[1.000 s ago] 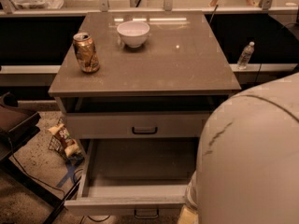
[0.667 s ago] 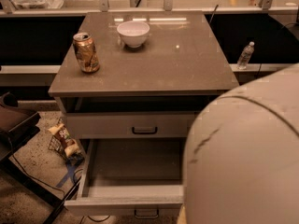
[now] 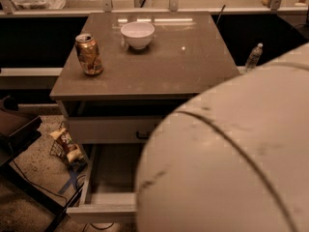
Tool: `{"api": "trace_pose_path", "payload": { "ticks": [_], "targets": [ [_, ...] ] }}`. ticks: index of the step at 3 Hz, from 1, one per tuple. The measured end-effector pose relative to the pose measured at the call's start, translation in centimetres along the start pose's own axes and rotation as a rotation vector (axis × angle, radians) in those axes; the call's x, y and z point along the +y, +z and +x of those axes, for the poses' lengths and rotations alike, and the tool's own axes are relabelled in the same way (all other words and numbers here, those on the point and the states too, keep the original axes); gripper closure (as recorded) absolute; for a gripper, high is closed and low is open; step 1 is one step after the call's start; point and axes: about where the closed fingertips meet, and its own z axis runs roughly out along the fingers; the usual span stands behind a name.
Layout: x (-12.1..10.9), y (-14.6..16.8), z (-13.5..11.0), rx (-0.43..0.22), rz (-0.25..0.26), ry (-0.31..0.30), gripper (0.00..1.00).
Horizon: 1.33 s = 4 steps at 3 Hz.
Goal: Open middle drawer
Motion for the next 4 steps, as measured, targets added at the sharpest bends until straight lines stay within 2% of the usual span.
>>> {"api": "trace_pose_path", "payload": {
  "ticks": [2,3,4],
  "targets": [
    [-5.7,-1.9,-6.0,-0.059,0.12,-0.195,0.83],
    [-6.6,-2.4,-5.5,-0.059,0.137,-0.181,1.0],
    [-6.4,-2.4,-5.5,-0.06,0.134,-0.18,1.0]
  ]
}}
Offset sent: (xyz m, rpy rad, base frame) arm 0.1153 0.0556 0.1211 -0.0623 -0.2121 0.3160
